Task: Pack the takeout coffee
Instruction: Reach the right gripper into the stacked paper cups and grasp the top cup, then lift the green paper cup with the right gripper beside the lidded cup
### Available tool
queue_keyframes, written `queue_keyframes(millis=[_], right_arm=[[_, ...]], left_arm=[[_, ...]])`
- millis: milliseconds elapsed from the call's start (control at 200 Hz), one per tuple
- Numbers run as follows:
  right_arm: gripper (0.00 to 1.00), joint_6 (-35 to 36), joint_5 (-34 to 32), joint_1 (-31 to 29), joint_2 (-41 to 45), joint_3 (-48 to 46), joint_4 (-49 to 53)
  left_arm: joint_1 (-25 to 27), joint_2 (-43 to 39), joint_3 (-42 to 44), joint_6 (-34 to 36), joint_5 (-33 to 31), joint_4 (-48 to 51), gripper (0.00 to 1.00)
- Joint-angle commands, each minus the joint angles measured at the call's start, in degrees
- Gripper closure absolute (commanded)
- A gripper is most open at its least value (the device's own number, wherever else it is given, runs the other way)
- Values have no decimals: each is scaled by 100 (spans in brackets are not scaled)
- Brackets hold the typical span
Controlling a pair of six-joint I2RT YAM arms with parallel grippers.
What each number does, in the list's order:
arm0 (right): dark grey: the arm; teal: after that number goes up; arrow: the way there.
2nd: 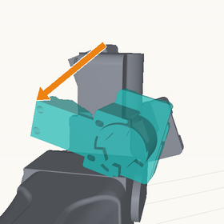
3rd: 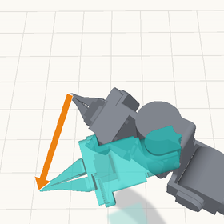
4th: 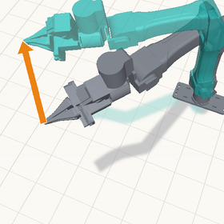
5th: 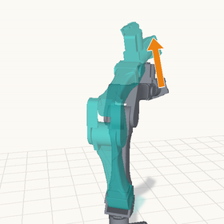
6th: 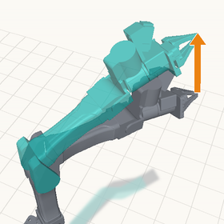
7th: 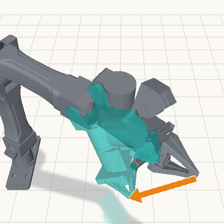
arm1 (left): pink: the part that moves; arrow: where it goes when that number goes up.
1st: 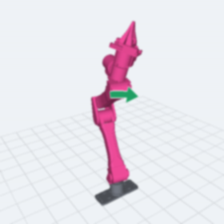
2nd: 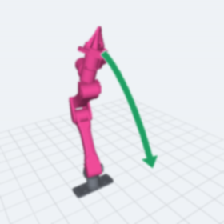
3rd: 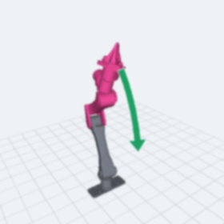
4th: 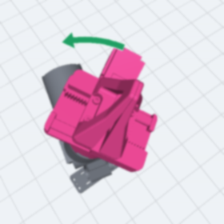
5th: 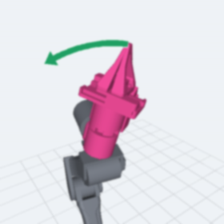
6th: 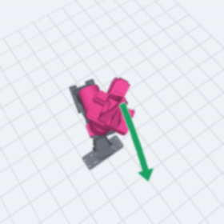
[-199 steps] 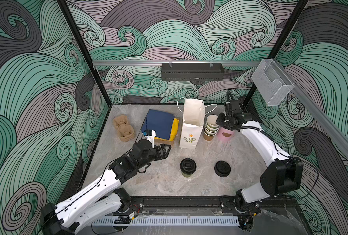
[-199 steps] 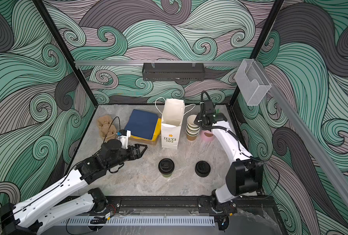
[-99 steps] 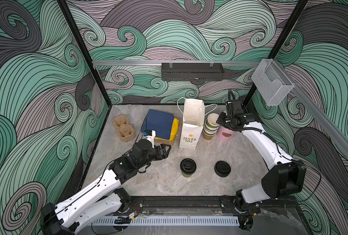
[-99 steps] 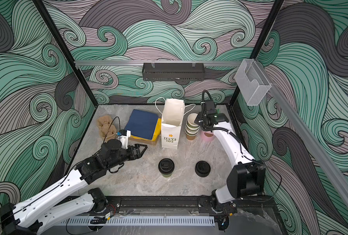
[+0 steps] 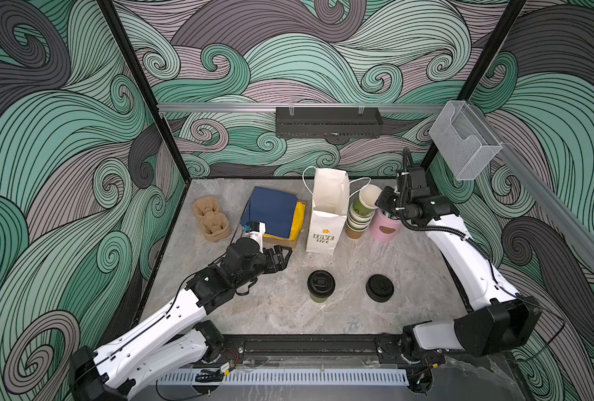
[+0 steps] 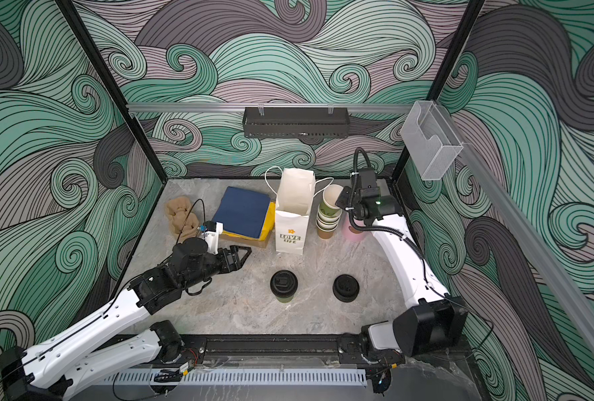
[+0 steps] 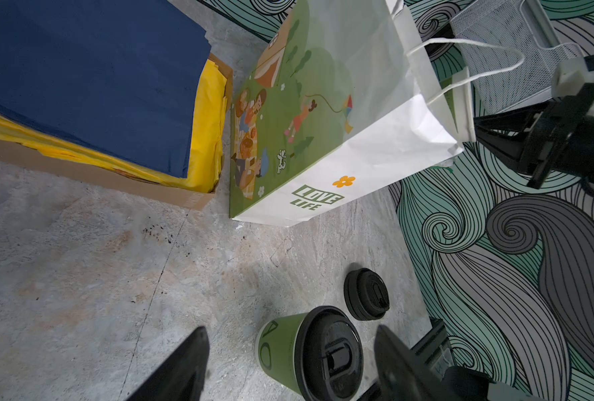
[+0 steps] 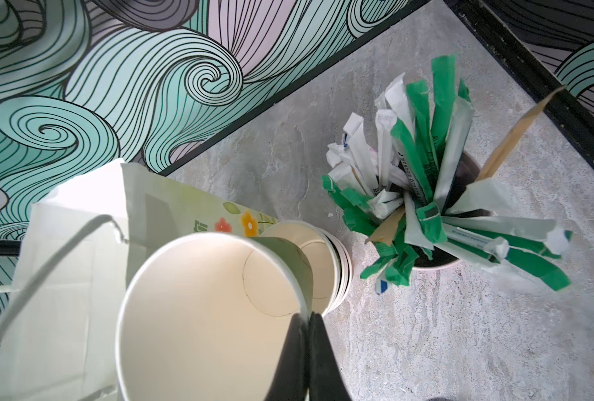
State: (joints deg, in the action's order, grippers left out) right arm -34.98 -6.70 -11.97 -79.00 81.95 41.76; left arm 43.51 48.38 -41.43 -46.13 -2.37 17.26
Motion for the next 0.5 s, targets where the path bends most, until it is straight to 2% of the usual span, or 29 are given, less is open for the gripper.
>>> queue_keyframes(millis=[0,230,495], right_arm=[[100,57,-111,19,312,163,285],[100,402,-8,12,1214,-187,872],[100,1367,501,-71,2263,-426,2297]], left_arm=[[-25,-27,-22,-10,-71,117,23],[-32,14,-9,3,-123,59,23],[-44,293,-35,-26,-157,-97,23]])
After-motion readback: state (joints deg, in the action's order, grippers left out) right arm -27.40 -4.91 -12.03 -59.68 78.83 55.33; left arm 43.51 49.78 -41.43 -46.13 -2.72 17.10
